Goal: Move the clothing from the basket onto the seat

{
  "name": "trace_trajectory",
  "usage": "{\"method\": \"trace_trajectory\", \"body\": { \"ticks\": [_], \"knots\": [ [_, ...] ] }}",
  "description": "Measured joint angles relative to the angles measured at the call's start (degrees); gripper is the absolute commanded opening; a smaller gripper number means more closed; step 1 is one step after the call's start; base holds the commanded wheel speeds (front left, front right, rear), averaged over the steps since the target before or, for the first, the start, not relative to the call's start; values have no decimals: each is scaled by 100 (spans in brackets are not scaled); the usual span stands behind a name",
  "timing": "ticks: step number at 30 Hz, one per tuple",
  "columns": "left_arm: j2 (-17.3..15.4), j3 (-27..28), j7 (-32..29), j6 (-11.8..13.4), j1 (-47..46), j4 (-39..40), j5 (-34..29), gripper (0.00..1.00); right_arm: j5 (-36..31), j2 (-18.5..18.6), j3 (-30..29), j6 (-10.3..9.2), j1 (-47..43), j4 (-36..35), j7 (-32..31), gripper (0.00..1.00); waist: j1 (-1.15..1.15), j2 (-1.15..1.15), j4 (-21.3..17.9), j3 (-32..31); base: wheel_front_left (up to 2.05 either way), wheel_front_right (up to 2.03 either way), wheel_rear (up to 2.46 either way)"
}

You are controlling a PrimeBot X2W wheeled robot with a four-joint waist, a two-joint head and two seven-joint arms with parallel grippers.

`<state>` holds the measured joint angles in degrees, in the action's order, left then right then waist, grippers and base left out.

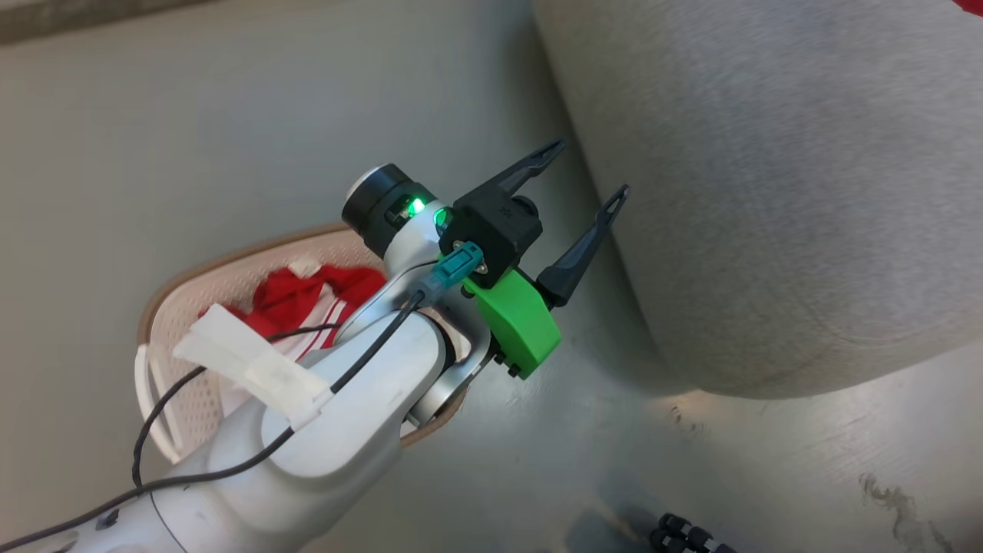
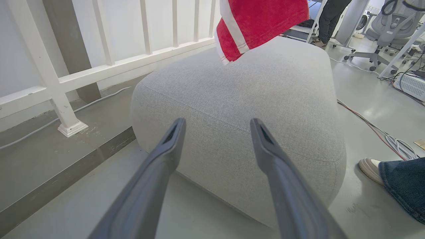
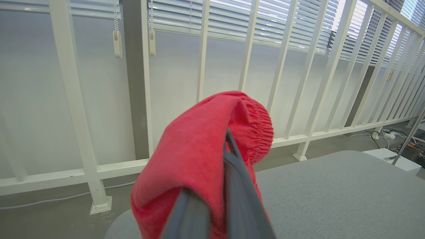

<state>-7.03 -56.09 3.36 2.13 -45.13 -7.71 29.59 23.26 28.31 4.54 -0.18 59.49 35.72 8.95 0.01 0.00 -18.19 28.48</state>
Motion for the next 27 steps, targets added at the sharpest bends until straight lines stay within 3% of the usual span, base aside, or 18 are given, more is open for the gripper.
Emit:
{"method": "trace_trajectory", "body": {
  "ticks": [12, 27],
  "knots": [
    [-197, -52, -215, 0, -230, 254, -232, 100, 49, -1, -155, -246, 8, 625, 65, 0, 0, 0, 513, 717, 0, 0, 0],
    [-474, 20, -333, 42, -268, 417, -264, 100, 107, -590, -42, -341, -143, 1516, 255, 0, 0, 0, 567, 1206, 0, 0, 0]
  ]
}}
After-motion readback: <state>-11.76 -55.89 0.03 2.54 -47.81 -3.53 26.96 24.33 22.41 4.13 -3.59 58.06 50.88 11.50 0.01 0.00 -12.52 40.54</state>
